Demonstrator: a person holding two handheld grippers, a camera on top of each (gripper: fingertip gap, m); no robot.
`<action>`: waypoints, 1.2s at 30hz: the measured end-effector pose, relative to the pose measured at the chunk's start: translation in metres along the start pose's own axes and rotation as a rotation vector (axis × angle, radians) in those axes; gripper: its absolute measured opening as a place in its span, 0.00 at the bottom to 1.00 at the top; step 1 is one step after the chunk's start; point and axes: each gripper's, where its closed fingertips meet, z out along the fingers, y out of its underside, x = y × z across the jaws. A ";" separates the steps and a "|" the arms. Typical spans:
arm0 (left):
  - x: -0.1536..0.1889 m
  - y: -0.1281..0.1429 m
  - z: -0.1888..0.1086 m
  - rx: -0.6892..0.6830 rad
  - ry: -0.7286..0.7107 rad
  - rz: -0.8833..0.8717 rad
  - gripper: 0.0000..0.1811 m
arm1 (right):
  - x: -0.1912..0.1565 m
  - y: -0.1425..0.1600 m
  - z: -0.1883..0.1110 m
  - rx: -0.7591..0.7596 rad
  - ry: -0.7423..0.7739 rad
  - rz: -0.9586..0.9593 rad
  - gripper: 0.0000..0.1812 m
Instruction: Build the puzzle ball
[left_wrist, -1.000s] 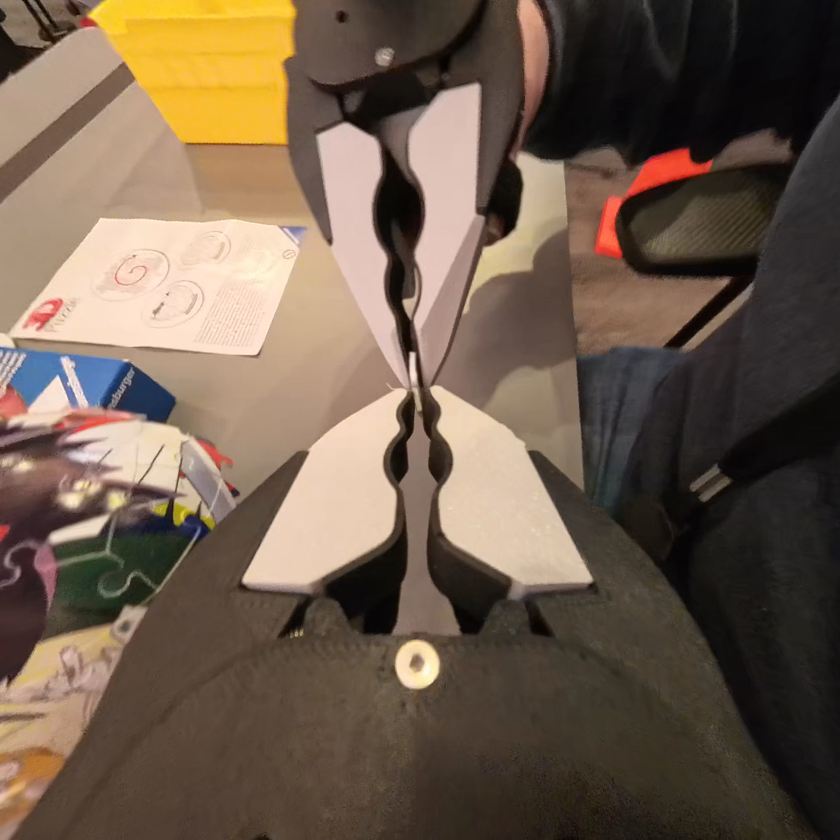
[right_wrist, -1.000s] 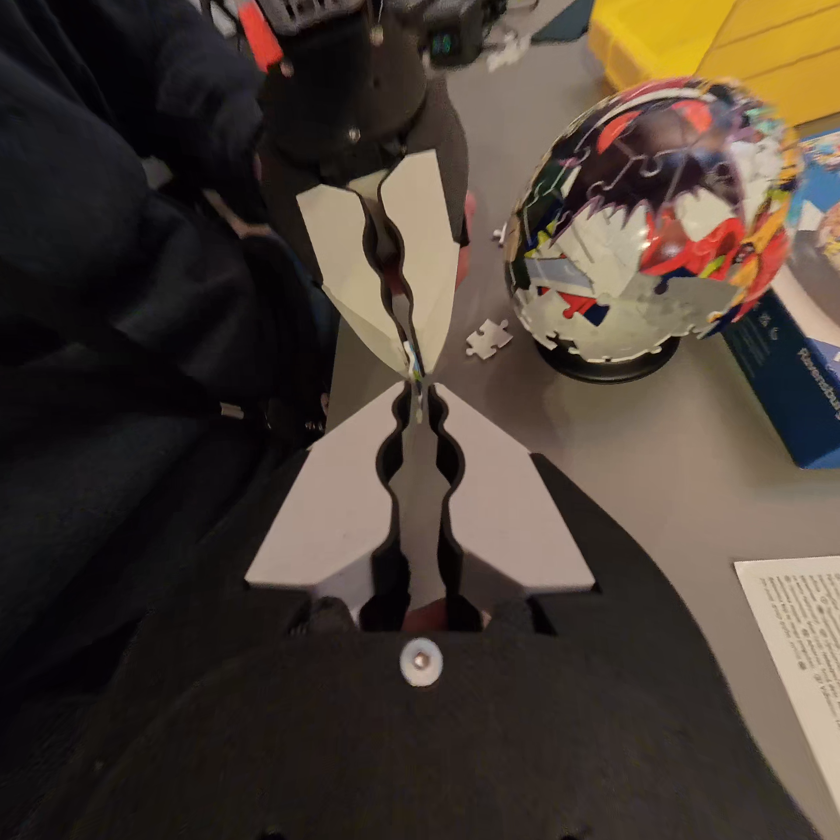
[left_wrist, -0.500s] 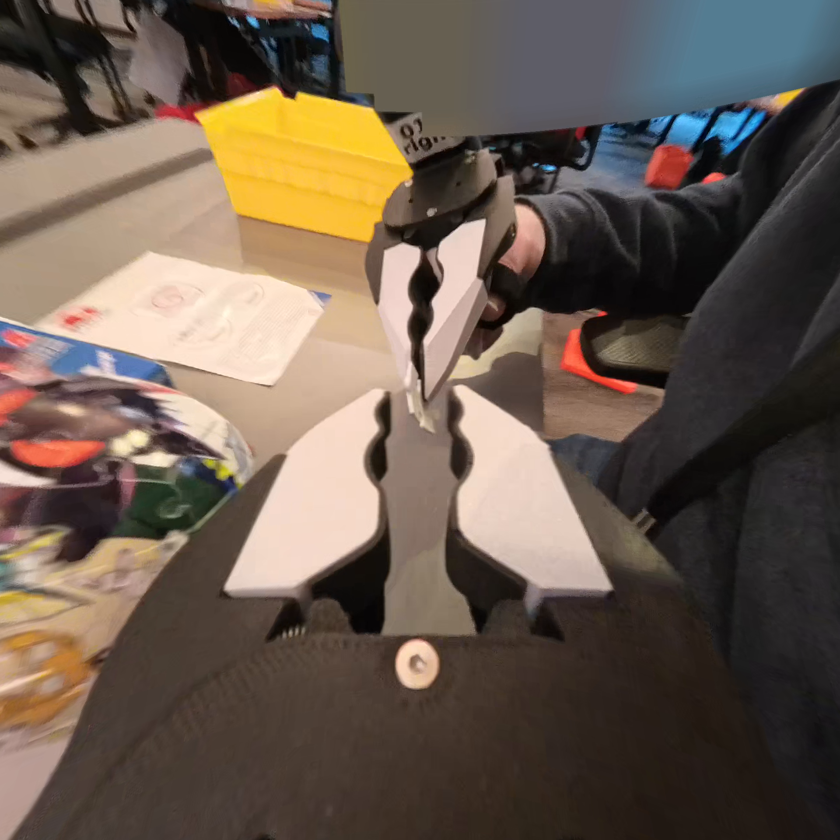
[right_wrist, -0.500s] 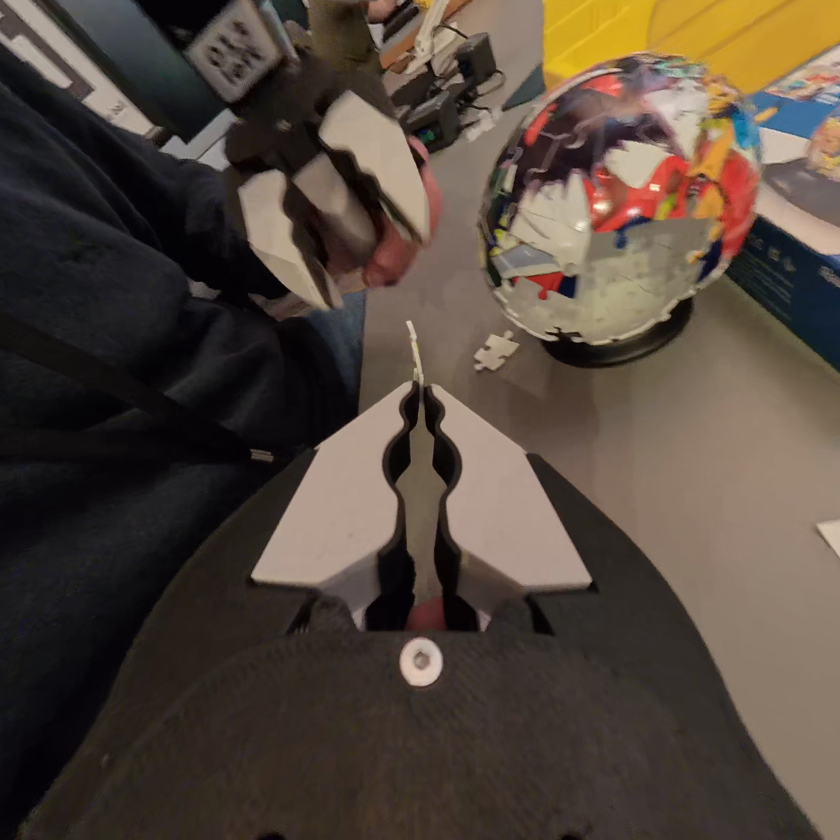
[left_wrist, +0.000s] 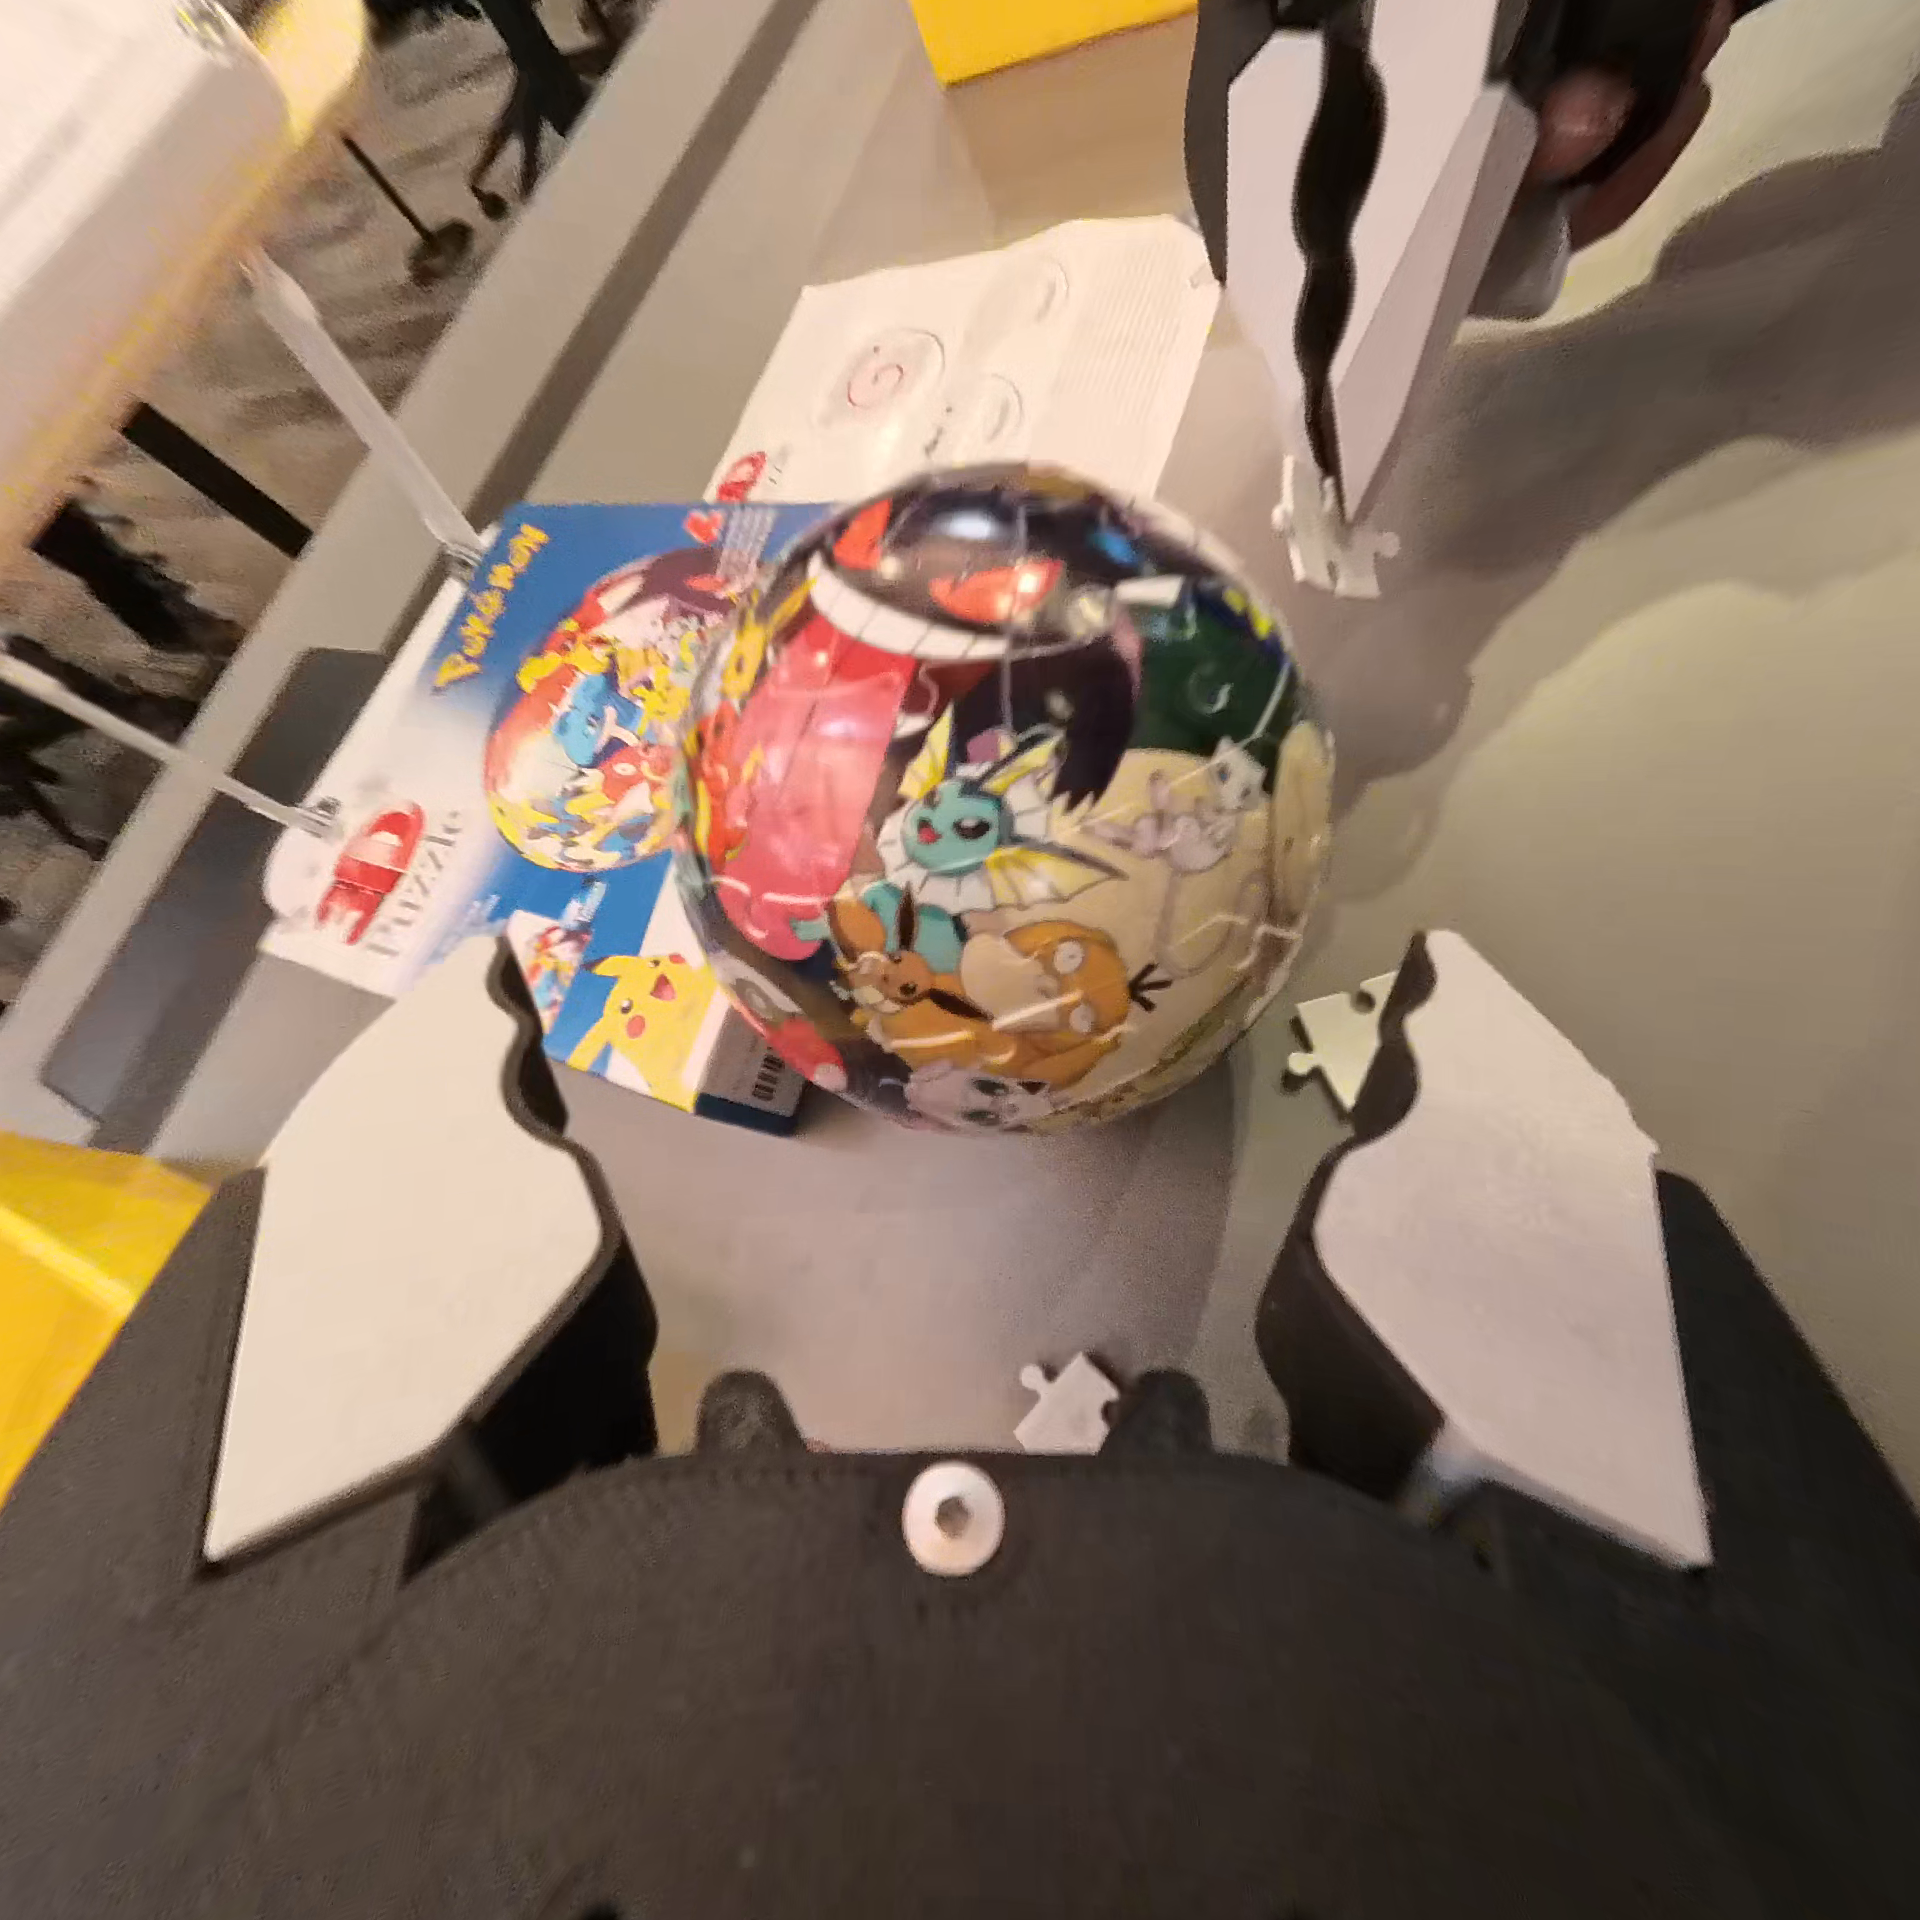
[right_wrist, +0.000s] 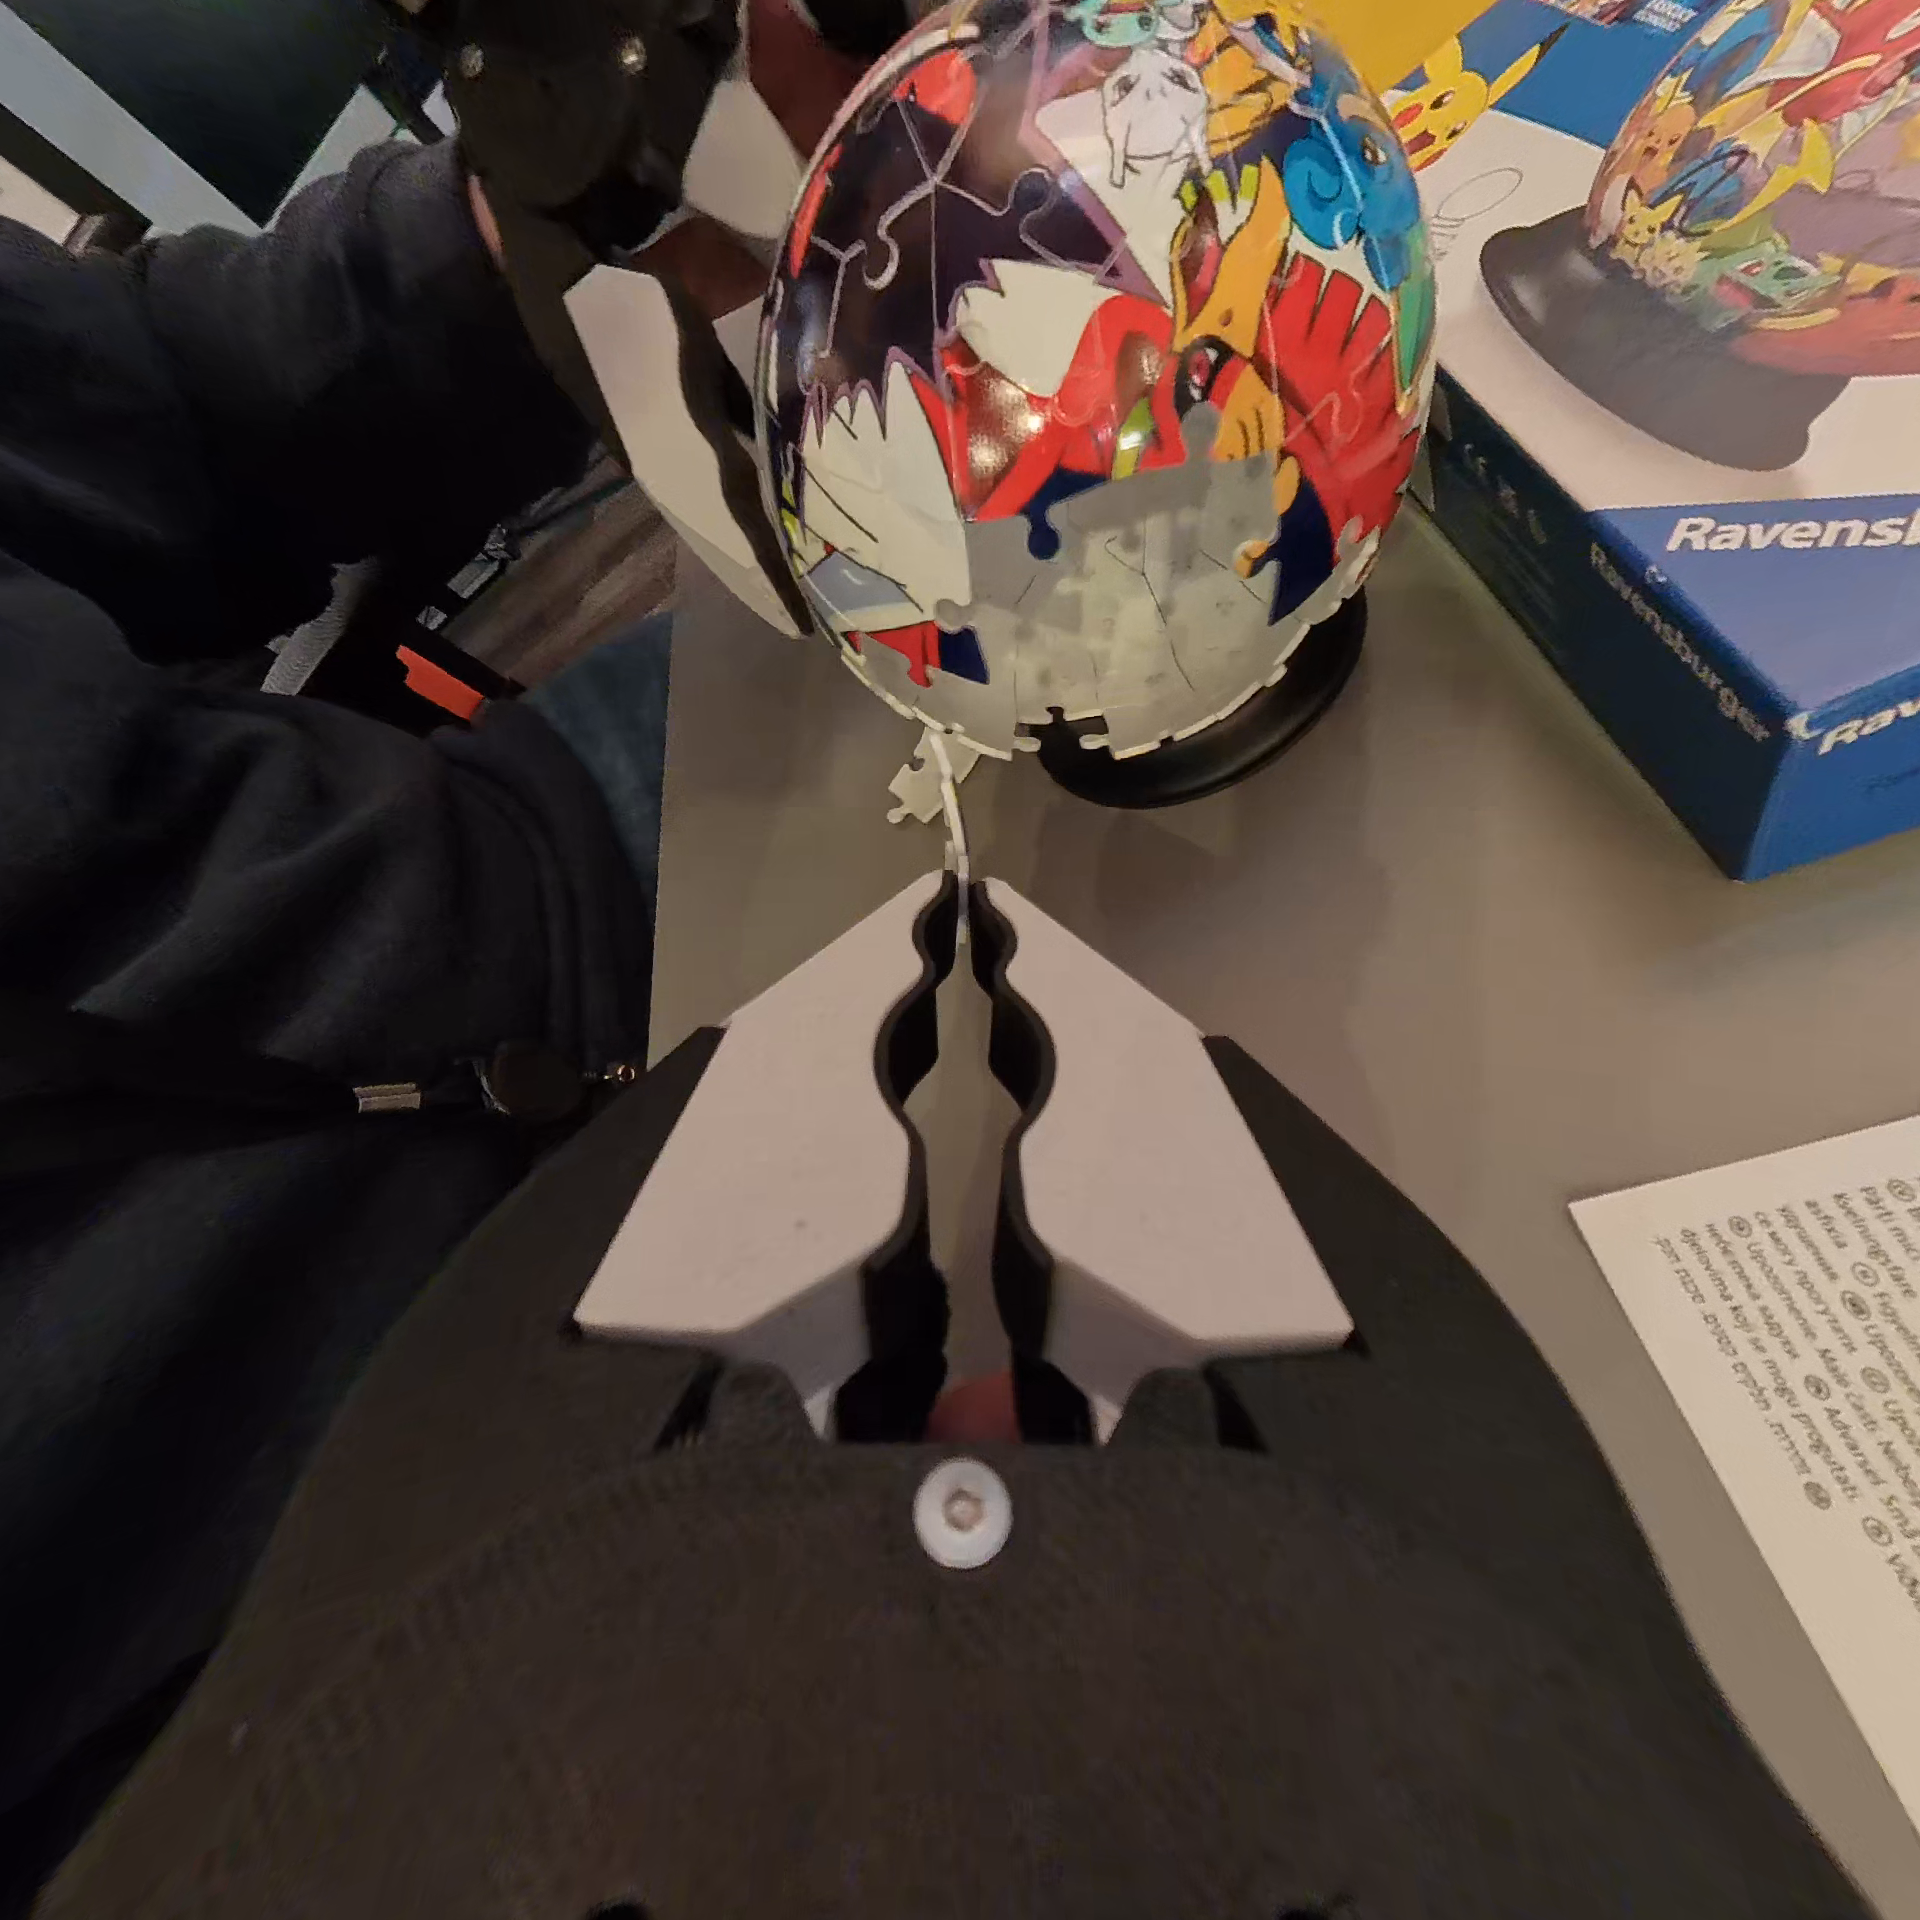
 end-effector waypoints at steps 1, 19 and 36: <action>0.001 0.006 0.005 -0.016 0.038 -0.017 0.81 | 0.001 0.001 0.001 -0.003 0.001 0.002 0.00; 0.005 0.007 0.029 0.028 0.122 0.083 0.72 | 0.013 0.002 0.003 -0.008 -0.004 0.021 0.00; 0.002 0.005 0.017 0.164 0.082 0.150 0.72 | 0.022 0.000 0.018 -0.066 -0.003 0.010 0.00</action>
